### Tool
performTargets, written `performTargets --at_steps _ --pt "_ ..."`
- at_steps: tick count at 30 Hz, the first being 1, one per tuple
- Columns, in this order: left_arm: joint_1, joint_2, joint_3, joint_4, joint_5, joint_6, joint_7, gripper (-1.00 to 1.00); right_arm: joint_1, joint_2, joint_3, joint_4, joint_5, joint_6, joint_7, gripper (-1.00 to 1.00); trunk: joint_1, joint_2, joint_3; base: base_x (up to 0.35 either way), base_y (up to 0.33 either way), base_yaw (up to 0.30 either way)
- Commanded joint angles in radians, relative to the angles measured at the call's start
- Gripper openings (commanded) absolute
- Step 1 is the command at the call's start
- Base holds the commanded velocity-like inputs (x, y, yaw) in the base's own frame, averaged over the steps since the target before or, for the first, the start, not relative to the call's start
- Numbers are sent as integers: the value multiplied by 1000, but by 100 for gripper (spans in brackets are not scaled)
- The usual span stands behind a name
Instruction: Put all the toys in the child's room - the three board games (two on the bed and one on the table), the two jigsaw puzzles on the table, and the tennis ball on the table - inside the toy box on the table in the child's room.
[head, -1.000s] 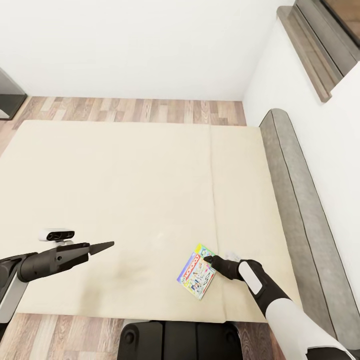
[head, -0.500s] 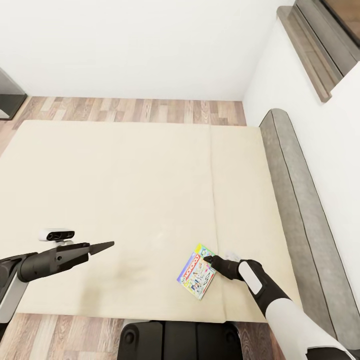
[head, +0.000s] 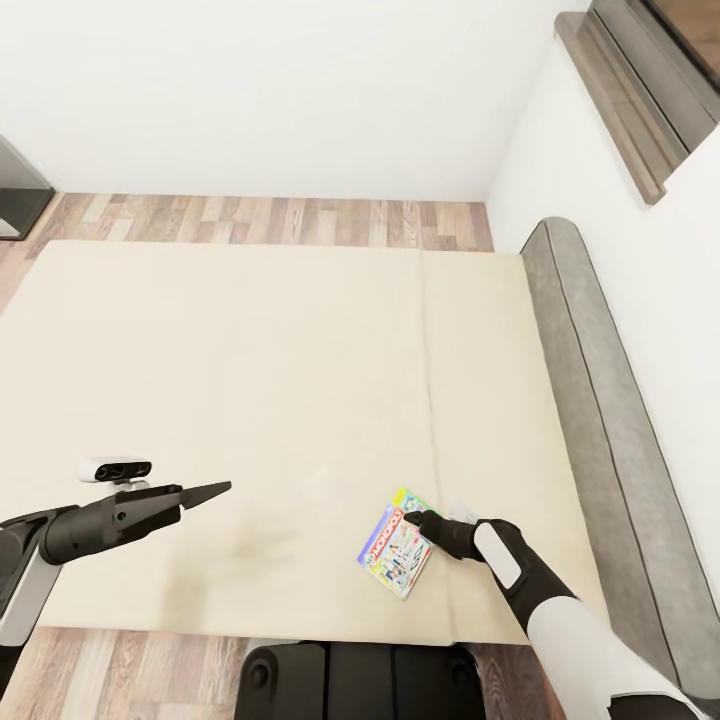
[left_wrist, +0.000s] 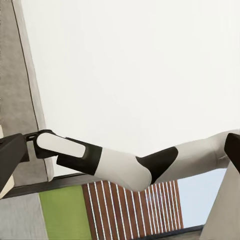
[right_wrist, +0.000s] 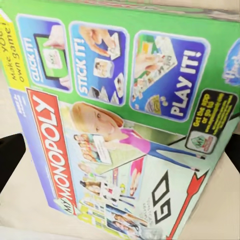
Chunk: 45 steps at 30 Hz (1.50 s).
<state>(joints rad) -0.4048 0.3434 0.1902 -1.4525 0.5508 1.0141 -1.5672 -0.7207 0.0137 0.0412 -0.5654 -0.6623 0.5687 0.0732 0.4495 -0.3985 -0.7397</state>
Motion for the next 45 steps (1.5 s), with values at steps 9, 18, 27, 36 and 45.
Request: performTargets --at_steps 9,18,27,36,45 --pt "0 0 0 0 -1 11 -4 100 0 0 0 -1 3 4 2 100 1 -2 -1 0 20 0" --pt "0 0 0 0 -2 11 -4 100 0 0 -4 -1 1 4 2 100 1 -2 -1 0 0 0" --pt "0 0 1 0 -1 11 -4 100 0 0 -3 -1 1 5 2 100 1 -2 -9 0 0 0" --pt "0 0 1 0 0 11 -4 100 0 0 -3 -1 1 5 2 100 1 -2 -10 0 0 0" --pt "0 0 1 0 0 11 -4 100 0 0 -3 -1 1 6 2 100 1 -2 -16 0 0 0"
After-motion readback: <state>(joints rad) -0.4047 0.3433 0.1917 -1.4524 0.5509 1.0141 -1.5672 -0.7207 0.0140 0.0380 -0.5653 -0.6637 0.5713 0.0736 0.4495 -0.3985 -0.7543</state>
